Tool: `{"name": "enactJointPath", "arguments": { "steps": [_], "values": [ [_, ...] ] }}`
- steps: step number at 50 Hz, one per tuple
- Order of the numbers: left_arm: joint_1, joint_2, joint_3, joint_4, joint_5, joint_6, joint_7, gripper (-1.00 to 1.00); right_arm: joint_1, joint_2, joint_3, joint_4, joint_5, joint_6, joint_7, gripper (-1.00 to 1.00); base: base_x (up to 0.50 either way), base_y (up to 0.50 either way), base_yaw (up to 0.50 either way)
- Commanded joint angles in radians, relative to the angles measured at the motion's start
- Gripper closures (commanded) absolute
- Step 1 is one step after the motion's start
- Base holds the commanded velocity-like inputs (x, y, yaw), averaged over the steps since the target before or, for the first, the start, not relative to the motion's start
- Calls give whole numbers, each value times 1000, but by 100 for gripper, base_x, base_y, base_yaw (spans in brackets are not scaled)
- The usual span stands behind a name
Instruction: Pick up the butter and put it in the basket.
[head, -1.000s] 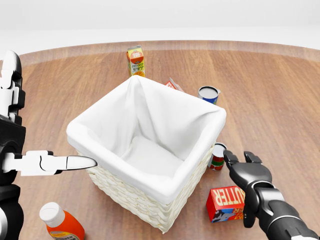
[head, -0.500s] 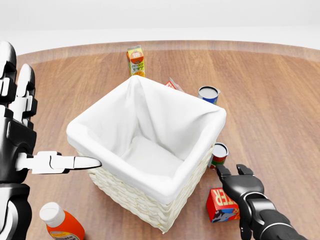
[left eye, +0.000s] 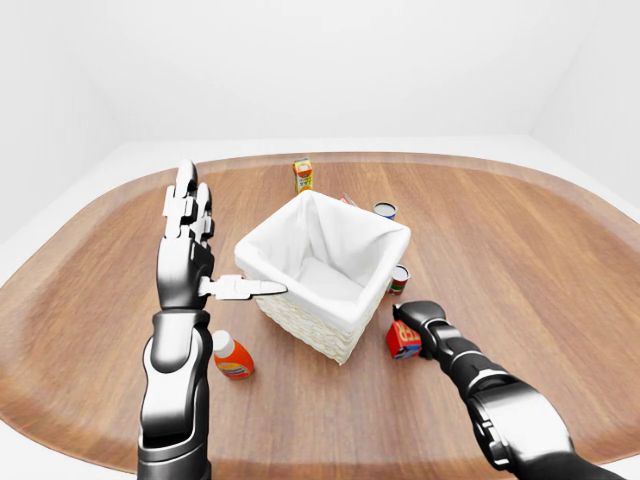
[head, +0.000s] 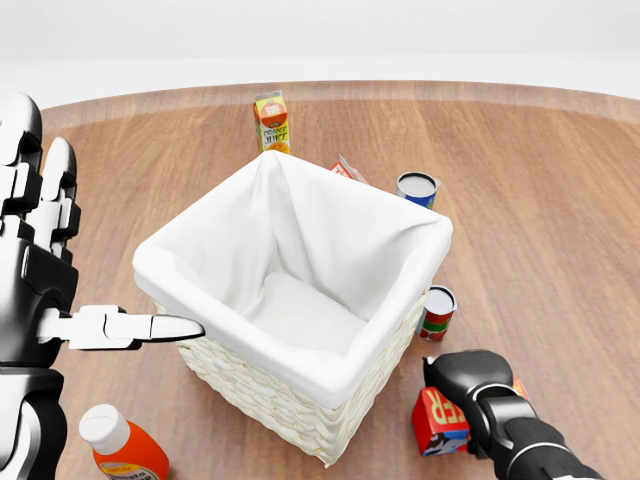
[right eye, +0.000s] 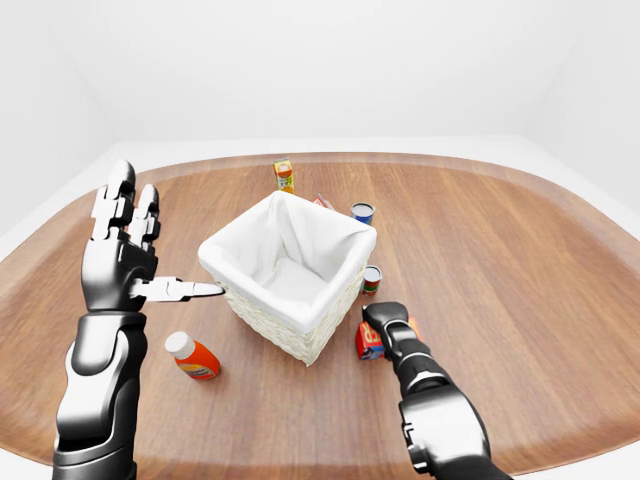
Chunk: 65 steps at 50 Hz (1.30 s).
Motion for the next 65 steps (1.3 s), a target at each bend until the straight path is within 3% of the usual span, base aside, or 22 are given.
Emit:
{"name": "enactJointPath", "arguments": {
  "steps": [1,7,10,18,36,38,54,65],
  "values": [
    [6,-3,-1,0,0,0,1,-100,-11,-2,-24,-2,-13,0,-42,100,0,0,0],
    [7,-3,-1,-3,-1,0,2,-100,-15,-28,-43,-5,22,0,-63,100,0,0,0],
    [10,-5,1,-9,-4,0,4,-100,-6,-40,-83,-11,108,0,-24,100,0,0,0],
    [11,-1,10,-24,-12,0,5,-100,-10,-110,-85,-25,207,0,-23,100,0,0,0],
    [13,-1,12,-54,-18,0,9,-100,5,-227,-178,-91,592,0,135,100,0,0,0],
    [10,0,12,-61,-18,0,10,-100,-17,-249,-180,-108,609,0,100,100,0,0,0],
    [3,5,17,-82,-20,0,8,-100,-154,-323,-257,-226,866,0,238,100,0,0,0],
    [7,3,17,-80,-17,0,7,-100,-228,-312,-287,-352,989,0,249,100,0,0,0]
  ]
}}
